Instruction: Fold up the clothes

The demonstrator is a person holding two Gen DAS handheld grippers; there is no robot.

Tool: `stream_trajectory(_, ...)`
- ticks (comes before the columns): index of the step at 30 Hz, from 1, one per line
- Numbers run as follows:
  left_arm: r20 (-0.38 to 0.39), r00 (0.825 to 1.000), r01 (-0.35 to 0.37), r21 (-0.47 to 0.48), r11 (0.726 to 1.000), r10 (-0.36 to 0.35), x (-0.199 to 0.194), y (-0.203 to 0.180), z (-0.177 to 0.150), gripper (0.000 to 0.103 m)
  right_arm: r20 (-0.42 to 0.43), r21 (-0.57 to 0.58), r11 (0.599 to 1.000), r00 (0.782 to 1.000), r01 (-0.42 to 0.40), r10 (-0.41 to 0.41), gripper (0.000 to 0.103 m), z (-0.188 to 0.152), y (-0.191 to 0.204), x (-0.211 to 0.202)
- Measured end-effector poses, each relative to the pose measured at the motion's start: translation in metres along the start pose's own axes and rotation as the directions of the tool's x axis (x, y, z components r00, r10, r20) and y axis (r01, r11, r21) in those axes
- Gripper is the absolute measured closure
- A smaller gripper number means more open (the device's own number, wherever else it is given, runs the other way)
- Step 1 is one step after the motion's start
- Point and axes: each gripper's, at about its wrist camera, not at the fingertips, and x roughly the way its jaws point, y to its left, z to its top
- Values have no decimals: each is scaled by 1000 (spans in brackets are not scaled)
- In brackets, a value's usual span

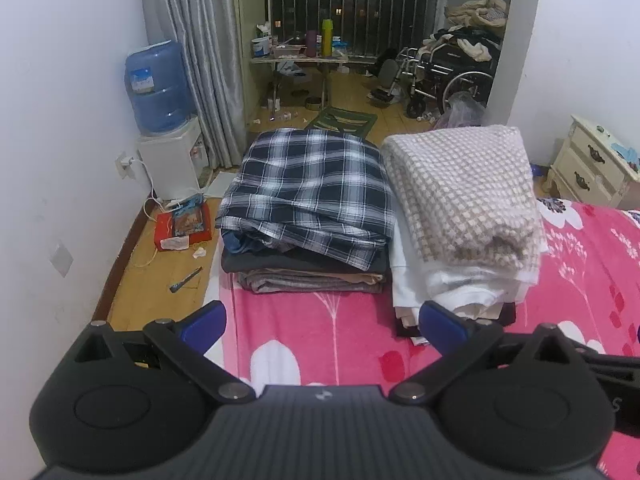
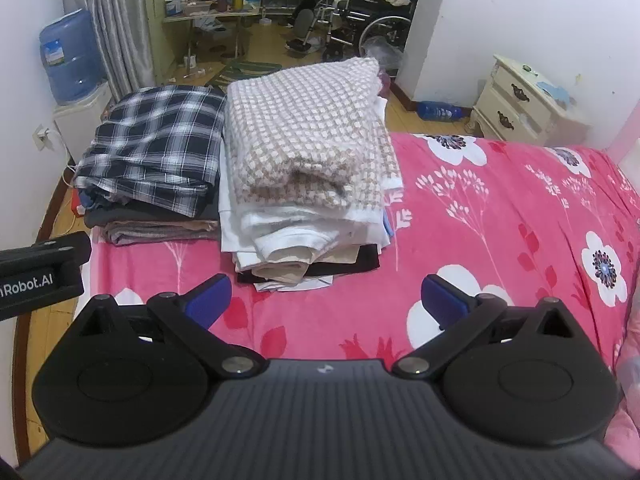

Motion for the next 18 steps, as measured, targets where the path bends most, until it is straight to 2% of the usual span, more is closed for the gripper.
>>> stream_trajectory(18,0,1000,-1,36,999,1,-1,-12,3,0,11,2,1000,1000,-4,4,1,-4,-8,-1)
